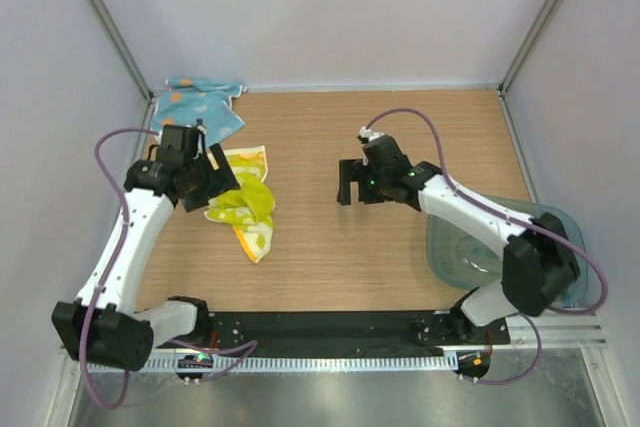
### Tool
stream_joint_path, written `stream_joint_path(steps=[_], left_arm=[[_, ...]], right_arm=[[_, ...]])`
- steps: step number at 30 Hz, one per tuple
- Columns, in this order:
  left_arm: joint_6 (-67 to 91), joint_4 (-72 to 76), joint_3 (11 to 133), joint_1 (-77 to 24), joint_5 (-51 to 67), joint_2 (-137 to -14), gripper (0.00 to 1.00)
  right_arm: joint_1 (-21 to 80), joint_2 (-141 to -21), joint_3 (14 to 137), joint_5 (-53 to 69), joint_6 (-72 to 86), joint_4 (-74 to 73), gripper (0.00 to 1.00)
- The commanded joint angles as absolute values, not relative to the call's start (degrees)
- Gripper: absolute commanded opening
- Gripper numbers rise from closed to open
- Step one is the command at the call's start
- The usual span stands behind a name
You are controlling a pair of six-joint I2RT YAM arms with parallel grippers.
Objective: Roll the towels
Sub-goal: Move the towel to the center of the board
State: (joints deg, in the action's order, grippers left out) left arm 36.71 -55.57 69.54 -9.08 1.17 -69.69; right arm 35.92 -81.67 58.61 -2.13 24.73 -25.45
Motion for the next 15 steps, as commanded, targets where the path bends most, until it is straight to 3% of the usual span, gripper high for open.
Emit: stream_joint_path(steps=[1, 7, 15], left_arm=[[35.95, -56.07, 67.95, -9.32, -2.72, -63.19, 0.83], [37.35, -55.29, 64.16, -9.32, -3.16, -64.86, 0.84], [37.27, -54.14, 62.4, -9.32, -7.29, -66.18, 0.84]], right_arm=[[36.21, -89.01, 66.34, 7.28, 26.28, -22.33, 1.0], [36.21, -112.08, 89.0, 19.4, 29.79, -21.8, 1.0], [36.56, -137.79, 125.39, 19.78, 32.95, -26.36, 0.96]])
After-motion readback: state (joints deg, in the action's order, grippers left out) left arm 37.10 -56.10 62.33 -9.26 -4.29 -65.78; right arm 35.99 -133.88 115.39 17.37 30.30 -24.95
